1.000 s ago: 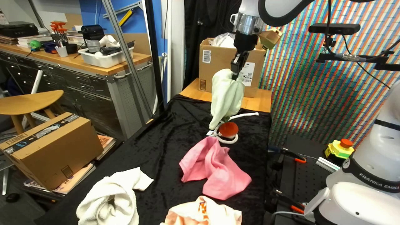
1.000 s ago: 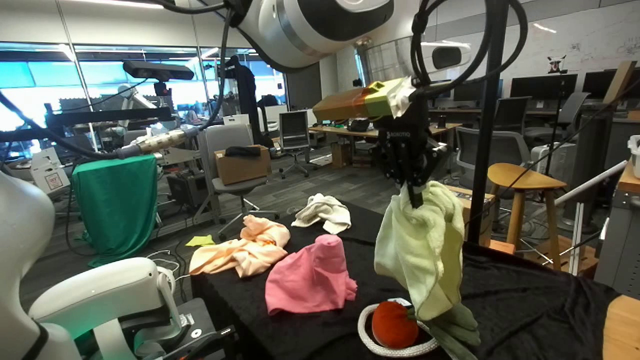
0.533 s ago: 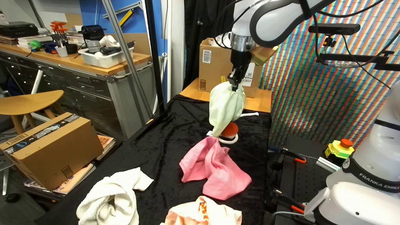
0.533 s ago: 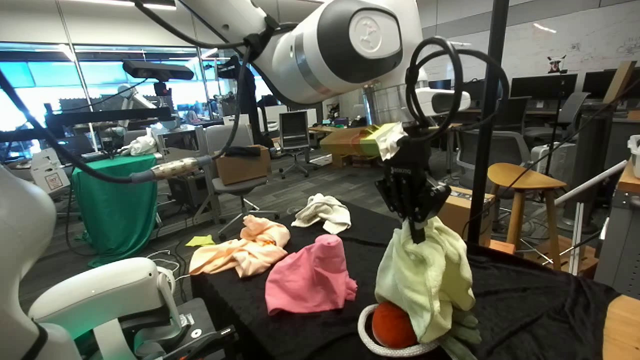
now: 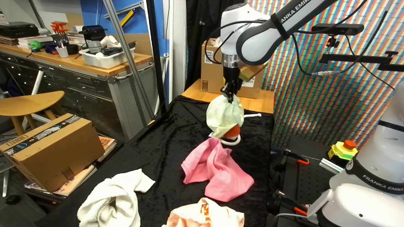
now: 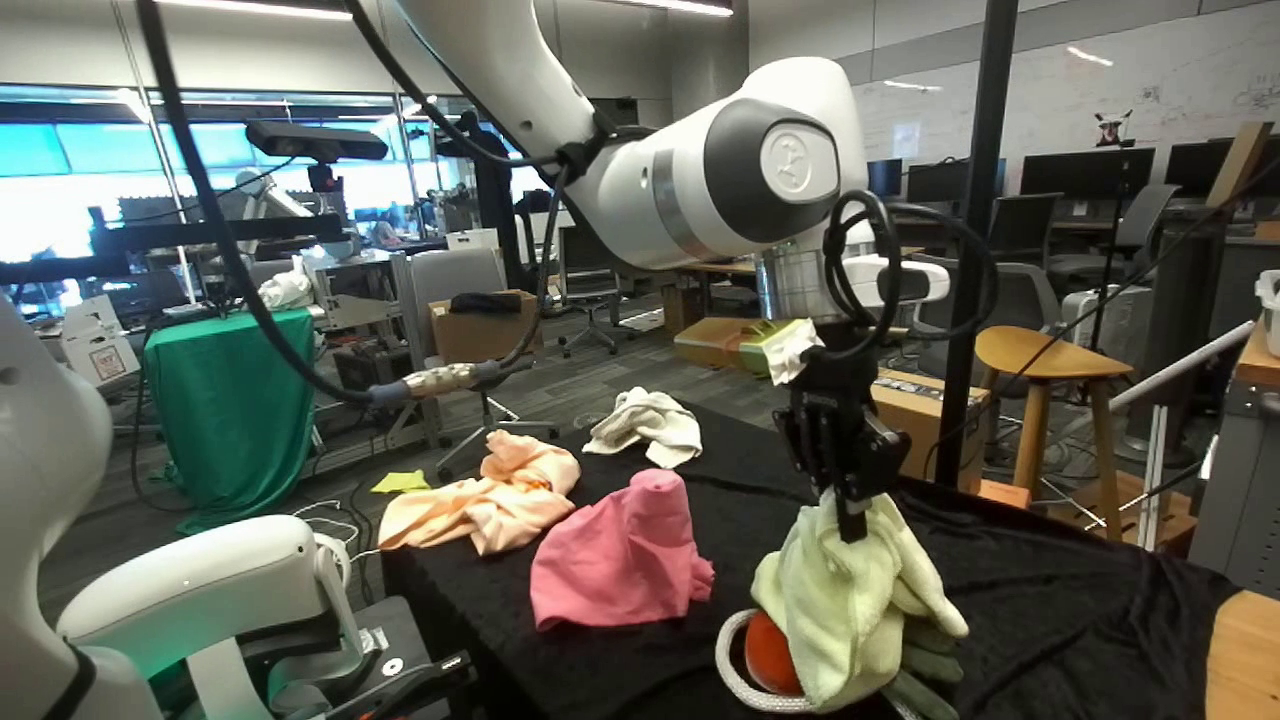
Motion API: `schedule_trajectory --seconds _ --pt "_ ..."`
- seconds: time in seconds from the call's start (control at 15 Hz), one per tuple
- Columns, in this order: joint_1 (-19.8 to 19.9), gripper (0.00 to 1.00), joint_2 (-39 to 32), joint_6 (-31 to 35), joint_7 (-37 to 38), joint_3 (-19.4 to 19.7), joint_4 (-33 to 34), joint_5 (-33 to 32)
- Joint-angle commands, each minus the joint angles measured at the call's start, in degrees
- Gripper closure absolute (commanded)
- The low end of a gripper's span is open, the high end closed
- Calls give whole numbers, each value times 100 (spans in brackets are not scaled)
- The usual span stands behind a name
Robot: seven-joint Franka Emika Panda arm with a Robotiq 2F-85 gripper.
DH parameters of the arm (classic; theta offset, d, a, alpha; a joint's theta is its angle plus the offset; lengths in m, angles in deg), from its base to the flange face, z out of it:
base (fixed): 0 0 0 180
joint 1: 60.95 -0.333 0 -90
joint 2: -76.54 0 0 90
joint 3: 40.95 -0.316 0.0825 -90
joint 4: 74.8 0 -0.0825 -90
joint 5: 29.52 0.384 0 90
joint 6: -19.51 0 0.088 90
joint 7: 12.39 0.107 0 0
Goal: Pile up the objects on the table.
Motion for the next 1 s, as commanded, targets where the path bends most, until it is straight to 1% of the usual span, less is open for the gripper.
schedule_trajectory --seconds 0.0,0.13,0.2,0.4,0.47,0.73,0.93 --pt "-77 48 -233 -31 238 65 309 -128" --pt "-101 31 -232 -58 256 77 378 -122" --pt "-114 25 -214 -62 243 73 416 -109" --pt "-198 3 -133 -130 42 0 572 19" --pt "-262 0 -122 -234 -61 -54 668 41" --pt "-605 0 -238 -621 -490 -345 1112 -13" --pt "-925 0 -448 -1013 -768 -641 1554 -33"
